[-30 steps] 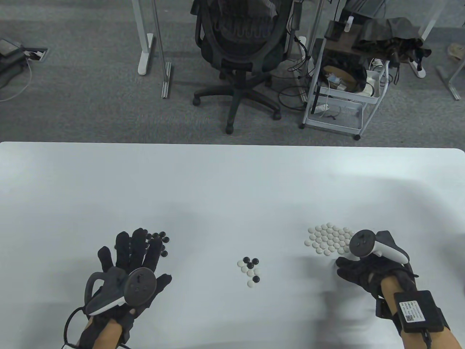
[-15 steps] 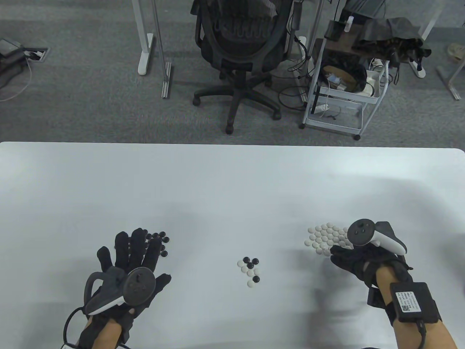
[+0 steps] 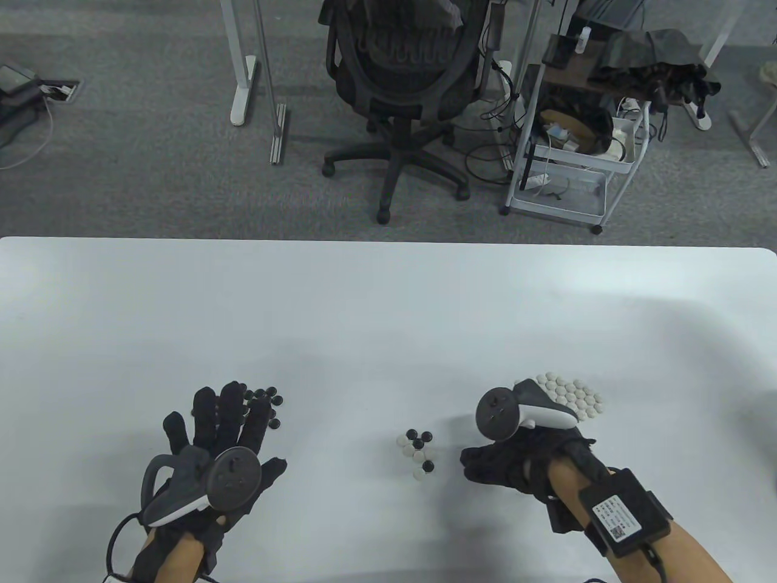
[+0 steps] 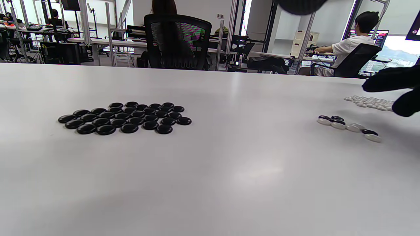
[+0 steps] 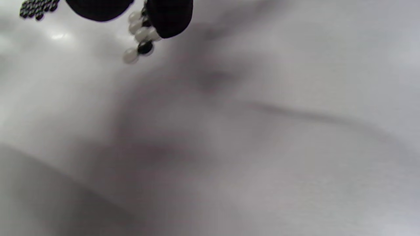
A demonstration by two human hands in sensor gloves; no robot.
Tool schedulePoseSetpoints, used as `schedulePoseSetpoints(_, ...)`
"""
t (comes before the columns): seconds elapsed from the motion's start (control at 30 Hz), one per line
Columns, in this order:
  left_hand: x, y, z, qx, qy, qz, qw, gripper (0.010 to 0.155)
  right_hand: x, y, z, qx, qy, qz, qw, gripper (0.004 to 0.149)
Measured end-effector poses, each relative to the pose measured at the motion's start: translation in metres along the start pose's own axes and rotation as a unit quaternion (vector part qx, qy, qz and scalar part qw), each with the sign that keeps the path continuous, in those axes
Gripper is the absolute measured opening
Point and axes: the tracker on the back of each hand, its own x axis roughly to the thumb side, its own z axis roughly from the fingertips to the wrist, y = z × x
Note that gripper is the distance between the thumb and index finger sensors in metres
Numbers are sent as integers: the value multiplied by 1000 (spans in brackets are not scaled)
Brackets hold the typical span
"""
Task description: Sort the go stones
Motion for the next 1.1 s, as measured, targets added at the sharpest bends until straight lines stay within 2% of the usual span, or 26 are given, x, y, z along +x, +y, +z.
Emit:
schedulePoseSetpoints(0.23,-1,0,0,4,-2,1,1000,77,45,10,-27,25,-42,36,998,63)
schedulePoseSetpoints(0.4,-1,0,1,5,-2,2,1000,77,51,12,-38,41,-20,48,998,64)
schedulePoseSetpoints(0.57,-2,1,2,8,-1,4,1000,77,44,15,-30,48,-19,54,997,61)
schedulePoseSetpoints(0.67,-2,0,2,8,-1,4,1000,77,30,19,-20,50,-3,53,997,58)
schedulePoseSetpoints(0.83,-2,0,2,7,-2,1,1000,77,-27,17,4,31,71,14,997,56)
schedulePoseSetpoints(0.9,-1,0,2,7,-2,-1,1000,77,-66,15,15,19,114,-31,993,55)
schedulePoseSetpoints(1.1,-1,0,2,9,-1,1,1000,77,-114,14,29,-6,181,-71,981,57)
